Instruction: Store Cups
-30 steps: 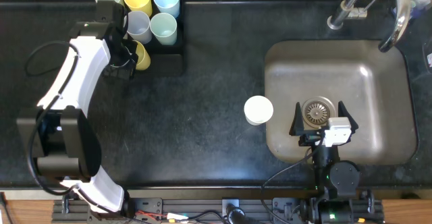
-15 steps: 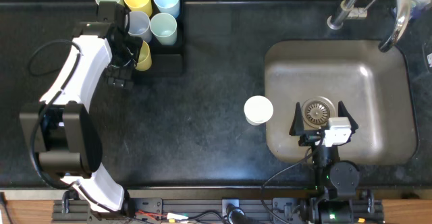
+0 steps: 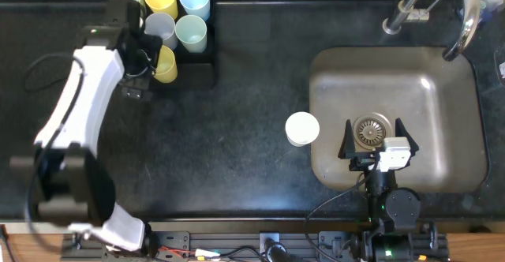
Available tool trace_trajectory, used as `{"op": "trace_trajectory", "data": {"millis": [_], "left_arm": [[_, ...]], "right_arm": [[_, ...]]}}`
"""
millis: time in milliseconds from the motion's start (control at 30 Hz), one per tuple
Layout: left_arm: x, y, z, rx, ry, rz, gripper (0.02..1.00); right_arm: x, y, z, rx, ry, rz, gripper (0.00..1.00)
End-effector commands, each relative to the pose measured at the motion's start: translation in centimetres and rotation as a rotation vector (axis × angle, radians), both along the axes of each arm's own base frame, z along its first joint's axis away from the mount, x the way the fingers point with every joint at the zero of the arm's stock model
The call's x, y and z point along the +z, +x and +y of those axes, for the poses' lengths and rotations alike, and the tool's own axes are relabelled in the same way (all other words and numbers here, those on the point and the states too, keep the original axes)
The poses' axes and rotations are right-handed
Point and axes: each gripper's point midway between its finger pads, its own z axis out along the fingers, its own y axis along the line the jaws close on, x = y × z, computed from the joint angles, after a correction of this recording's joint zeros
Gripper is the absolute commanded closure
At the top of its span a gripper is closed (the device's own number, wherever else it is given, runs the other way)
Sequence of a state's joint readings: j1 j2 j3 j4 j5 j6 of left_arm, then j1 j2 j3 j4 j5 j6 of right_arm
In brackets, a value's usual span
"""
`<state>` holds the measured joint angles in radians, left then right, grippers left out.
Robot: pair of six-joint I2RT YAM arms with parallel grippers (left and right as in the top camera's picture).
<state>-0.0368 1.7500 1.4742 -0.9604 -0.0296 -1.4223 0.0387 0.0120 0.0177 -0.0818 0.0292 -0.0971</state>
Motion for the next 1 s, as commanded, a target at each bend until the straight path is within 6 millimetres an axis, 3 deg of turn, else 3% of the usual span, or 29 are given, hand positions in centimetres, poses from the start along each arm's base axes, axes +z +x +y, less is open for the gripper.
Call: {"op": "trace_trajectory", "data": {"millis": [33, 133, 267, 433, 533, 700, 833, 1000], "left_arm": [[6.7, -0.6, -1.6, -0.184, 0.06, -0.185, 0.02], [11.1, -2.1, -2.3, -0.368, 0.155, -0.297, 0.02], [15.7, -5.9, -1.9, -0.672, 0.355, -0.386, 0.02], [17.7, -12.3, -1.1, -1.02, 0.59, -0.388, 0.02], [16.6, -15.1, -0.7, -1.161, 0.701, -0.393, 0.02], [11.0, -17.9, -0.1, -1.299, 0.859, -0.404, 0.02], [6.7, -17.3, 0.1, -1.211, 0.963, -0.535, 0.02], [5.7, -15.0, -0.2, -1.053, 1.13, -0.805, 0.02]], "right_arm": [[-0.3, 0.0, 0.0, 0.0, 0.008, 0.001, 0.005], [-0.3, 0.0, 0.0, 0.0, 0.008, 0.001, 0.003], [-0.3, 0.0, 0.0, 0.0, 0.008, 0.001, 0.007], [-0.3, 0.0, 0.0, 0.0, 0.008, 0.001, 0.003], [-0.3, 0.0, 0.0, 0.0, 0.008, 0.001, 0.007], [-0.3, 0.0, 0.0, 0.0, 0.008, 0.001, 0.005], [-0.3, 0.0, 0.0, 0.0, 0.008, 0.001, 0.003], [-0.3, 0.0, 0.0, 0.0, 0.008, 0.001, 0.005]]}}
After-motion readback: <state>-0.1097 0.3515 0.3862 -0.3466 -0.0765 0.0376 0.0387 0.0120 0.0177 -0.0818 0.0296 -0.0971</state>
